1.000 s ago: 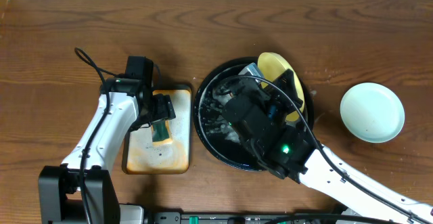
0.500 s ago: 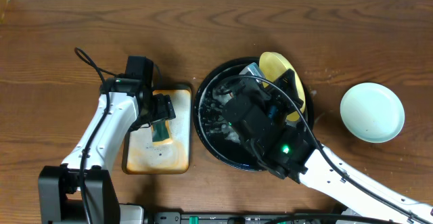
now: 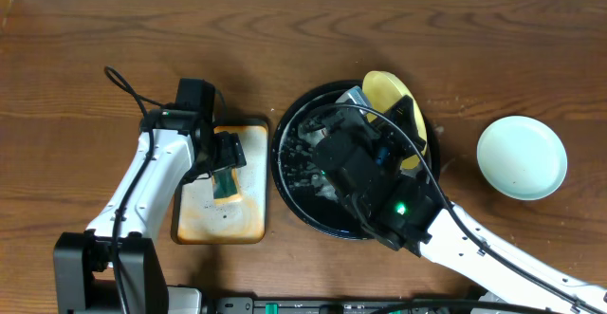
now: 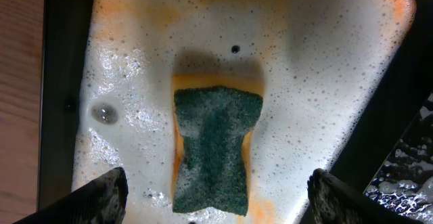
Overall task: Clean dirty plates on tray and stack at the side
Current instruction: 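Lift the yellow plate up out of the black tray with the right gripper, then carry the yellow plate right and lay it on the green plate stack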
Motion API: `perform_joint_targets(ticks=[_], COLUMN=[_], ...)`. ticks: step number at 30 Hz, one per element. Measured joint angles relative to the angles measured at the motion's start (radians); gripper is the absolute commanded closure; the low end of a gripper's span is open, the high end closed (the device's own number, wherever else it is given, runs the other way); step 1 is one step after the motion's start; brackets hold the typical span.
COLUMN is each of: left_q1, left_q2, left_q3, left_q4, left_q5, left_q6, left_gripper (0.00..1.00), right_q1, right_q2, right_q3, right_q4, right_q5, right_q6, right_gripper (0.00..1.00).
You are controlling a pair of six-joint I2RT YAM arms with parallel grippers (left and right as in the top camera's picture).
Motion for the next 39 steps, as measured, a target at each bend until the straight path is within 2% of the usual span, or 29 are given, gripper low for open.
perform_joint_targets(ticks=[9,14,17,22,32,36,39], left_q1=[0.000,0.000,0.000,0.000,0.000,0.000,0.000], left_q2=[0.000,0.000,0.000,0.000,0.000,0.000,0.000], left_q3=[0.000,0.000,0.000,0.000,0.000,0.000,0.000], left_q4=[0.000,0.000,0.000,0.000,0.000,0.000,0.000], left_q5=[0.000,0.000,0.001,0.000,0.000,0.000,0.000], left_q6=[0.000,0.000,0.000,0.000,0.000,0.000,0.000], left_gripper=[0.14,0.14,0.14,0.14,0.14,0.14,0.14], right_q1=[-0.050,-0.175,-0.278,-0.517,-1.153,-1.348,-1.428], right_q2=[0.000,0.000,-0.007,-0.047,-0.087,-0.056,-0.005], right_q3=[0.000,0.000,0.000,0.000,0.000,0.000,0.000], right_q4=[-0.019,-0.051,-0.105,-0.206,-0.272,-0.273,-0.266], right_q5=[-0.056,-0.125,-0.254,-0.529,-1.155,-1.260,-1.302], right_q6=[0.080,0.181,0.257,0.398,0.573,0.600,0.609], right_gripper=[0.99,0.99,0.99,0.99,0.99,0.99,0.99])
